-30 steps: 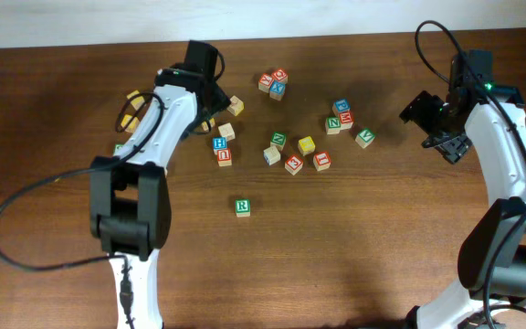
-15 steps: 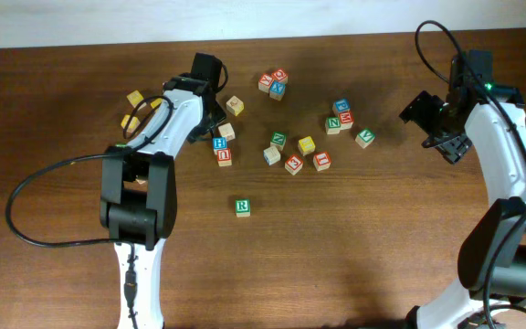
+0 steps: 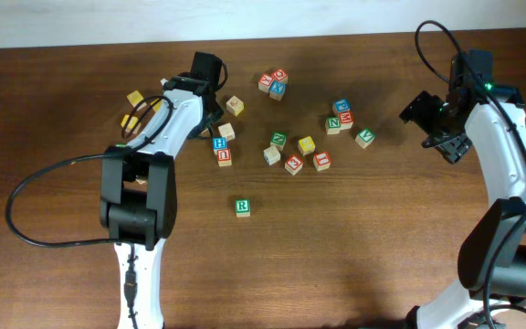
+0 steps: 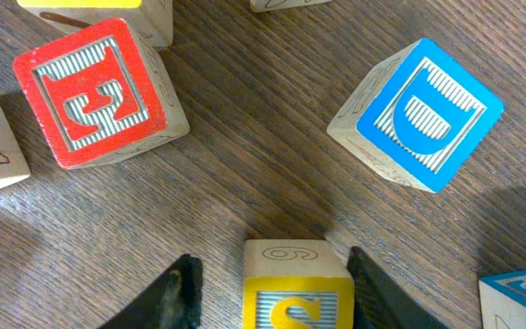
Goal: Spell out RSS
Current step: 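Lower the left gripper onto the yellow S block and close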
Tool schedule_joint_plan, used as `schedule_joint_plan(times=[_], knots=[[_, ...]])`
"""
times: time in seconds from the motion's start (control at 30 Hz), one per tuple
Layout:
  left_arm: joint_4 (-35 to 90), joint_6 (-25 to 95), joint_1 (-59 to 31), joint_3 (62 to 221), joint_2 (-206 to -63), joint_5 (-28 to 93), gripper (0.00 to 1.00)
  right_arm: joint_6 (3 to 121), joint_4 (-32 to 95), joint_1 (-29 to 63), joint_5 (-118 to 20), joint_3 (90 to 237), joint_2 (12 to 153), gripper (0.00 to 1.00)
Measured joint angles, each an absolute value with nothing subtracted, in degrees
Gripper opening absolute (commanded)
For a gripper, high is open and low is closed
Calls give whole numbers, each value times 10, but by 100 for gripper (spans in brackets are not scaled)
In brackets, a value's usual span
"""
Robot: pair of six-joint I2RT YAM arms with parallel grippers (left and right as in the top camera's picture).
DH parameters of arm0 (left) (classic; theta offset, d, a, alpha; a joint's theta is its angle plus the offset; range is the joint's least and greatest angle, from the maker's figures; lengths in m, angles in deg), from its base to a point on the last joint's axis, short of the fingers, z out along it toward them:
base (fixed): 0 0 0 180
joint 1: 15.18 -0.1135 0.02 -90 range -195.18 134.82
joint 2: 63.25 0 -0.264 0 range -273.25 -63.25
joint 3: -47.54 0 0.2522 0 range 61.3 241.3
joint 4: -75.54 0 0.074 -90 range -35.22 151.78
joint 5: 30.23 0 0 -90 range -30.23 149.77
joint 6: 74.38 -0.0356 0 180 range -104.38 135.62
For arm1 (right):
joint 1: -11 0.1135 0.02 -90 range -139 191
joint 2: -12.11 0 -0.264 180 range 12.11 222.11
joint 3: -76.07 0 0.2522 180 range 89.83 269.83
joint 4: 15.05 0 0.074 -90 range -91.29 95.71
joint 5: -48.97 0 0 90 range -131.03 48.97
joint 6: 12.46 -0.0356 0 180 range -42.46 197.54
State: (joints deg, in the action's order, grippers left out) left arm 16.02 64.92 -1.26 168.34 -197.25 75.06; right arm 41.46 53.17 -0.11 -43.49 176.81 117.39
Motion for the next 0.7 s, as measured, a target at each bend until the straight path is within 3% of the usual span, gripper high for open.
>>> schedule_joint_plan(times=[0.1, 0.5, 0.7], knots=[[160, 649, -13, 1683, -1972, 751, 39, 415, 532, -1, -435, 1768, 1174, 98], [160, 649, -13, 1683, -1972, 751, 27, 415, 532, -1, -435, 1768, 1174, 98], [158, 649, -13, 1683, -1972, 751, 26, 415, 532, -1, -435, 1768, 1174, 98]])
